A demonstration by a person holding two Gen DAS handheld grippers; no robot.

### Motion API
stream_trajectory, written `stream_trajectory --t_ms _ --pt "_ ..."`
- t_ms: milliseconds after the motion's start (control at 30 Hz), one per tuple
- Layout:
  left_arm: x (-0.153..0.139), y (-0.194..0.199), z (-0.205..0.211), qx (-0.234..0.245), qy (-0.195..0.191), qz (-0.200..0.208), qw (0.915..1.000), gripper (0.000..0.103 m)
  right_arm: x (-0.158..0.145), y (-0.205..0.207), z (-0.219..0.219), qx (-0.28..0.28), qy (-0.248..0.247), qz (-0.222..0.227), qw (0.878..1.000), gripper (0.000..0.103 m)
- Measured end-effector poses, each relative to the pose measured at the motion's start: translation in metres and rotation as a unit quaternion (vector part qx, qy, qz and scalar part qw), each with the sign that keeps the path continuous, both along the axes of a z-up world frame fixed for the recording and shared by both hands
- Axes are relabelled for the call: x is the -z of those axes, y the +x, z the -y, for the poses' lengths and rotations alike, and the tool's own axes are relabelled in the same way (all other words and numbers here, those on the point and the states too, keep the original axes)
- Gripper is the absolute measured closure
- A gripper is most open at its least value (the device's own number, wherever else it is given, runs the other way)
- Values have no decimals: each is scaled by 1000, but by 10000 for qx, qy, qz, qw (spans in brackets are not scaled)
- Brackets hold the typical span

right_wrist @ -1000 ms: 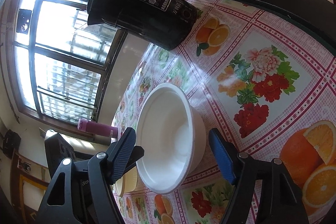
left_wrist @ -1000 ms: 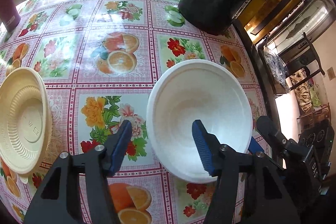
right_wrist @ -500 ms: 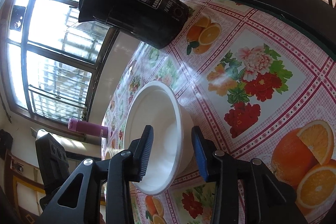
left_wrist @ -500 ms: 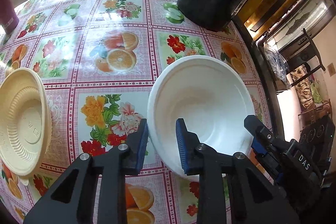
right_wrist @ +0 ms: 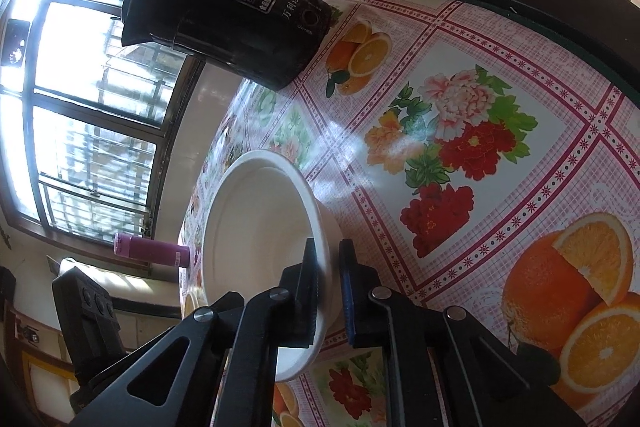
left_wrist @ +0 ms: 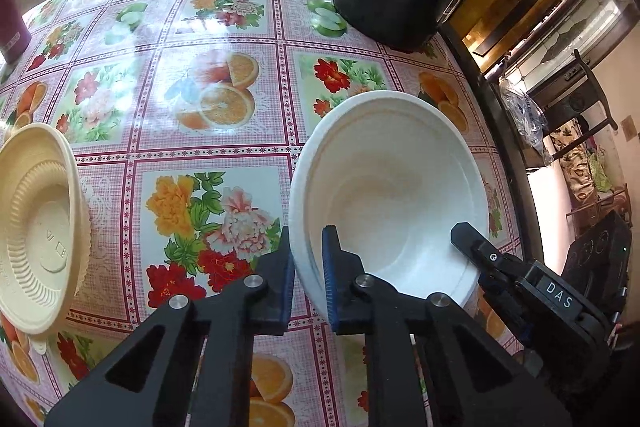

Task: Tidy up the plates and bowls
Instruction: 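Lift the second white bowl with the left tool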

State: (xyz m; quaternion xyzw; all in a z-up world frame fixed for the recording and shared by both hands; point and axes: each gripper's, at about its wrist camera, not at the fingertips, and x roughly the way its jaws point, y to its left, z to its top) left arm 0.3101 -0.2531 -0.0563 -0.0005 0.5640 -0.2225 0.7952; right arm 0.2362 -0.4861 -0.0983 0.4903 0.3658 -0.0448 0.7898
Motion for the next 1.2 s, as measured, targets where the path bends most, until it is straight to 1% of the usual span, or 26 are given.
stream_trajectory --t_ms 100,233,400,733,867,1033,1200 --pt "0 -2 -2 11 -37 2 10000 93 0 -2 0 21 6 7 10000 93" --pt "-2 -9 -2 32 88 229 9997 93 0 -2 -3 -36 5 5 10000 93" --pt "0 -20 -7 -3 165 406 9990 93 -4 -5 -9 -92 -65 3 9999 93" --pt "-7 -50 -23 -26 234 845 9961 92 -14 -30 -28 -271 -164 130 9994 93" --pt "-10 -62 -31 -47 260 1040 9942 92 -18 -42 -37 -354 -175 195 9990 93" --pt "-17 -81 -45 -102 309 1394 9897 92 -22 -56 -51 -505 -215 301 9980 93" --pt "-17 -100 -59 -164 326 1632 9859 92 -25 -67 -66 -652 -288 356 9968 93"
